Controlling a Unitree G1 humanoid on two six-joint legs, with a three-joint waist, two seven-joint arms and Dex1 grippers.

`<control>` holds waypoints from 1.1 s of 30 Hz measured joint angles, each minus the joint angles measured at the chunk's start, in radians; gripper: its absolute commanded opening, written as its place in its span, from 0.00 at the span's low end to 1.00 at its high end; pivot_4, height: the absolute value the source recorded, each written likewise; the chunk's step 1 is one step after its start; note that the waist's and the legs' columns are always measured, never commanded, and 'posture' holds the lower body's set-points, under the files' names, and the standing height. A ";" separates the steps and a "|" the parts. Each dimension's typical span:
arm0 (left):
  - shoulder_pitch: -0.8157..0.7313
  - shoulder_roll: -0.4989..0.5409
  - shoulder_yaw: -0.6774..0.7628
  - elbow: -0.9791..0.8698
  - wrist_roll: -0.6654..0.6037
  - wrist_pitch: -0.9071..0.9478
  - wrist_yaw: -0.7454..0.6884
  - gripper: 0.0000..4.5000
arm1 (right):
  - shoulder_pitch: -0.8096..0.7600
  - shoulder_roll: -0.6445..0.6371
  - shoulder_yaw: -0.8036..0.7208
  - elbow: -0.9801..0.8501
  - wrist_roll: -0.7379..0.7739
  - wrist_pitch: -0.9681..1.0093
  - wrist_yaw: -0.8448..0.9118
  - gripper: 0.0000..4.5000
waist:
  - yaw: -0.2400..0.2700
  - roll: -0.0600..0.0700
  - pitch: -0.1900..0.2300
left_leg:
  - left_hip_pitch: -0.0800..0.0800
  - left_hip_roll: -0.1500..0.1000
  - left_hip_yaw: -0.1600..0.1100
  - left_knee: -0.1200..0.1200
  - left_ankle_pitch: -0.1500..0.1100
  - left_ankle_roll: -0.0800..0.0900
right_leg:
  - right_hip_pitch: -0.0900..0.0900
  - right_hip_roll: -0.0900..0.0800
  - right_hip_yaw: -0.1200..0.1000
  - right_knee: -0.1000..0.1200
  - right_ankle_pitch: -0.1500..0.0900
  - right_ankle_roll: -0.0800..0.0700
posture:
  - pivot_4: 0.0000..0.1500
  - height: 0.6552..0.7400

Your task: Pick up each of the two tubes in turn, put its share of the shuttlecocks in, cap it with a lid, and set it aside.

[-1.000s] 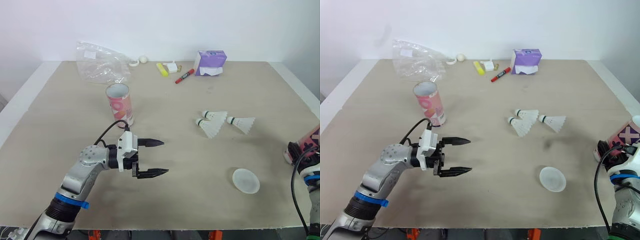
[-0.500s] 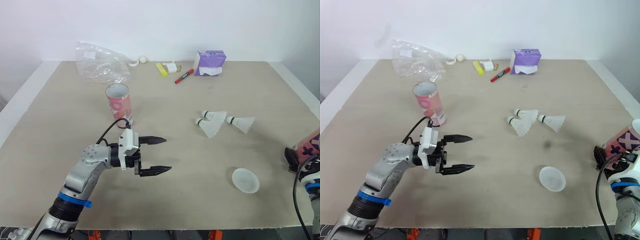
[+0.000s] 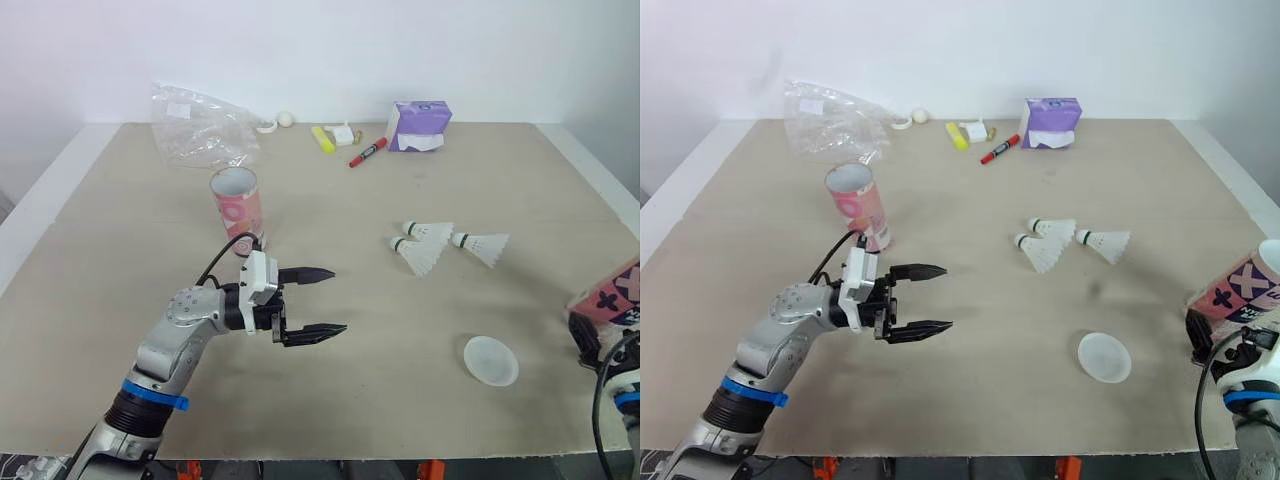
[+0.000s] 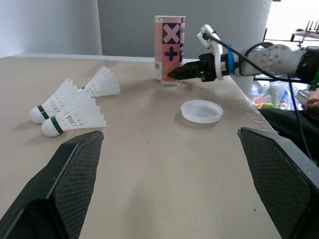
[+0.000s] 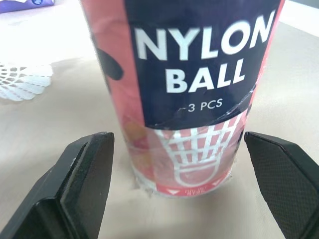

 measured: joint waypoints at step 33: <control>0.042 -0.041 0.060 0.014 0.048 -0.080 0.152 1.00 | -0.090 -0.207 0.417 -0.392 0.049 0.023 0.526 0.99 | 0.020 -0.004 0.002 | -0.002 0.000 -0.001 0.001 -0.002 -0.004 | 0.000 0.000 0.000 0.000 -0.003 0.002 | 1.00 1.00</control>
